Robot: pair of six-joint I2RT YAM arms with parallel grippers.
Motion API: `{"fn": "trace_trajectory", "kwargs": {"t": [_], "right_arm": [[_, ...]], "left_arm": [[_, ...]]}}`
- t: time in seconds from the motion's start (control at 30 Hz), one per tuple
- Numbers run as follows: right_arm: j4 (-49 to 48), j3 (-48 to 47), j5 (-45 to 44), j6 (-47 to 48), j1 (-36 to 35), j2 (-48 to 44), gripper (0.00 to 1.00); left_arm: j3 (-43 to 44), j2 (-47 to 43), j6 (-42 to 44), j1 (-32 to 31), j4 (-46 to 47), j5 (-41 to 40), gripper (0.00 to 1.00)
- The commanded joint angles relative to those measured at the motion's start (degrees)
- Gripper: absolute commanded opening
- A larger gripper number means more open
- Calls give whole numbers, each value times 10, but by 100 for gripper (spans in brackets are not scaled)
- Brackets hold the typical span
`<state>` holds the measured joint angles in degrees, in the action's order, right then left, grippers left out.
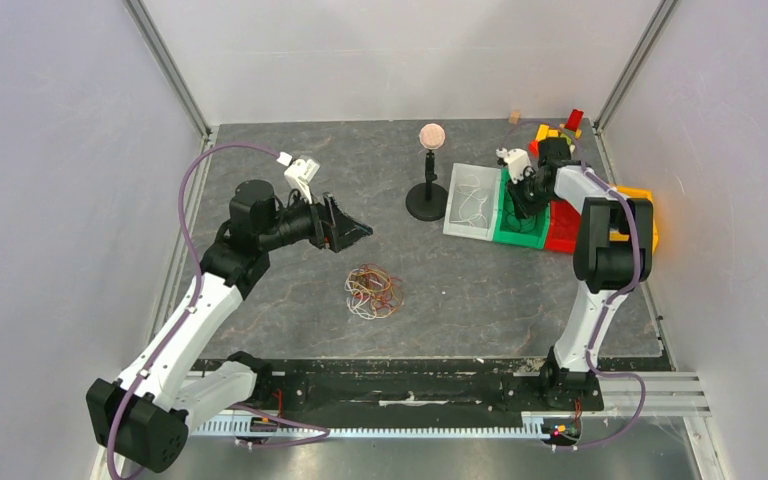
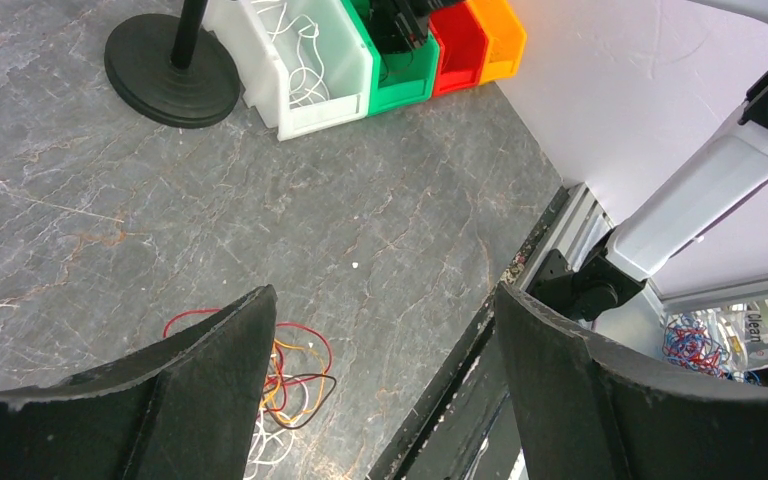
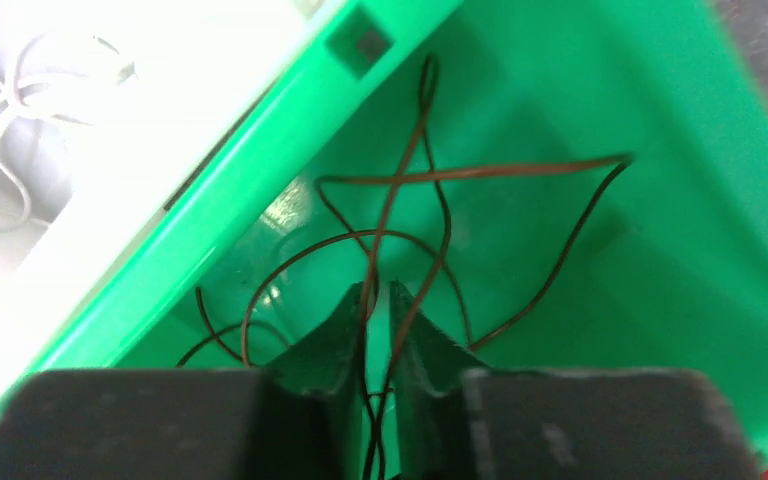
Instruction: Untangle the cables
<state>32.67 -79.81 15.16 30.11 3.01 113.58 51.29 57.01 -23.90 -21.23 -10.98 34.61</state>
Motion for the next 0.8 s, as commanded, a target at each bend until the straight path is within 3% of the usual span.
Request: {"fn": "trace_trajectory", "kwargs": {"t": [0.0, 0.2, 0.4, 0.63, 0.77], "right_arm": [[8, -44, 18, -15, 2, -6, 24], [13, -35, 40, -28, 3, -68, 41], [25, -36, 45, -43, 8, -119, 67], [76, -74, 73, -43, 16, -172, 81], [105, -39, 136, -75, -51, -228, 87]], "left_arm": [[1, -6, 16, 3, 6, 5, 86], [0, -8, 23, 3, -4, 1, 86], [8, -5, 40, 5, -37, -23, 86], [30, 9, 119, 21, -130, -50, 86], [28, 32, 150, 53, -210, -48, 86]]}}
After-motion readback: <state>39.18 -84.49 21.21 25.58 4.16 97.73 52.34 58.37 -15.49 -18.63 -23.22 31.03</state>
